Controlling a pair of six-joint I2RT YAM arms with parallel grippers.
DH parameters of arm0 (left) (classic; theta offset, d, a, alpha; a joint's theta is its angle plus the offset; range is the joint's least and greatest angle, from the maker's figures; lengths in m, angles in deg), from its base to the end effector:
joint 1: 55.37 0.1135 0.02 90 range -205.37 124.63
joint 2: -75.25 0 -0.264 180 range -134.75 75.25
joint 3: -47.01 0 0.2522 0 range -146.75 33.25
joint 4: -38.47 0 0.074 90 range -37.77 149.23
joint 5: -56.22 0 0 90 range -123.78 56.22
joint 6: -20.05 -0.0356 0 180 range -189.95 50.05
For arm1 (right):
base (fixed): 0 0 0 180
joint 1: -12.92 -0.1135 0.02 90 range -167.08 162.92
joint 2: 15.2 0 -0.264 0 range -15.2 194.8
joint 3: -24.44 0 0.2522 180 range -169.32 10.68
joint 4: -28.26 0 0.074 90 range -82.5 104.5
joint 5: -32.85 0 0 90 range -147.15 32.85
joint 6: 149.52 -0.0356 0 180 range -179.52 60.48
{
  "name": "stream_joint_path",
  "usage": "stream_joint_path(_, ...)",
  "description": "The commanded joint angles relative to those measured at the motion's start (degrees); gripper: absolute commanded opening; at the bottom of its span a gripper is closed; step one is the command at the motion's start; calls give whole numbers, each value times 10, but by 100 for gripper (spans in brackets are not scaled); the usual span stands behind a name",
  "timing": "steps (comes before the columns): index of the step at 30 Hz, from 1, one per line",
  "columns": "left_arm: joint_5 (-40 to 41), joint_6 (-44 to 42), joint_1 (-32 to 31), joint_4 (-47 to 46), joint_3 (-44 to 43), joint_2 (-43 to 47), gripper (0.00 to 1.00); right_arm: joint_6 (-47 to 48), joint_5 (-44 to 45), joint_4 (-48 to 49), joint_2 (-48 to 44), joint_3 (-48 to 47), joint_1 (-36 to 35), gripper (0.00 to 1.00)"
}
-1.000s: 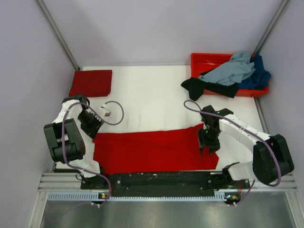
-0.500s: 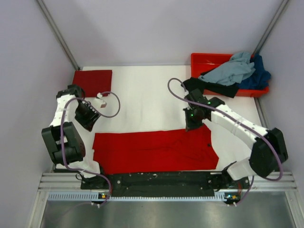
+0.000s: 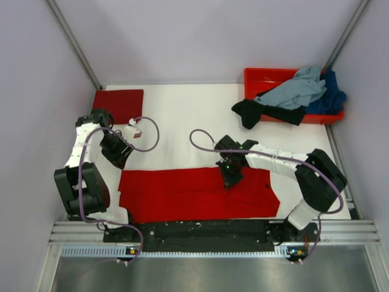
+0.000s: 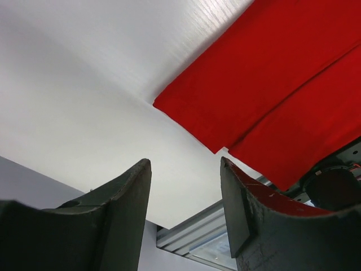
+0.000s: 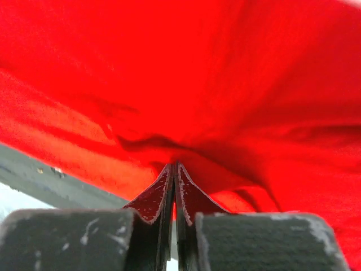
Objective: Fold and stack the t-shirts
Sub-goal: Fold the other side of the tshirt into a rectangle
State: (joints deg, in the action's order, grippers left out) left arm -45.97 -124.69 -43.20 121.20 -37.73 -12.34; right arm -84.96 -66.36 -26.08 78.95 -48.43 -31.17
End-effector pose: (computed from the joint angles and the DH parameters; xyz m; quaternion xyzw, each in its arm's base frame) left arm 0.2647 0.0494 0.2563 0.3645 0.9243 -0.0674 0.0905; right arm 0.2124 0.2137 0.1796 -0.1702 0.9742 0.1366 0.0571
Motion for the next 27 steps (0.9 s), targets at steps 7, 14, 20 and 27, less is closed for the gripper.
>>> stream_joint_path(7, -56, -2, -69, 42, -35, 25, 57, -8, -119, -78, -50, -13, -120, 0)
stream_joint_path(14, -157, 1, -229, 44, -84, 7, 57, -37, -82, -78, -178, 9, 16, 0)
stream_joint_path(20, -273, 17, -429, -30, -81, -4, 57, -55, -33, -10, -211, 90, 204, 0)
stream_joint_path(27, -204, 108, -643, -246, -29, -63, 64, -45, 67, 48, -128, 93, 263, 26)
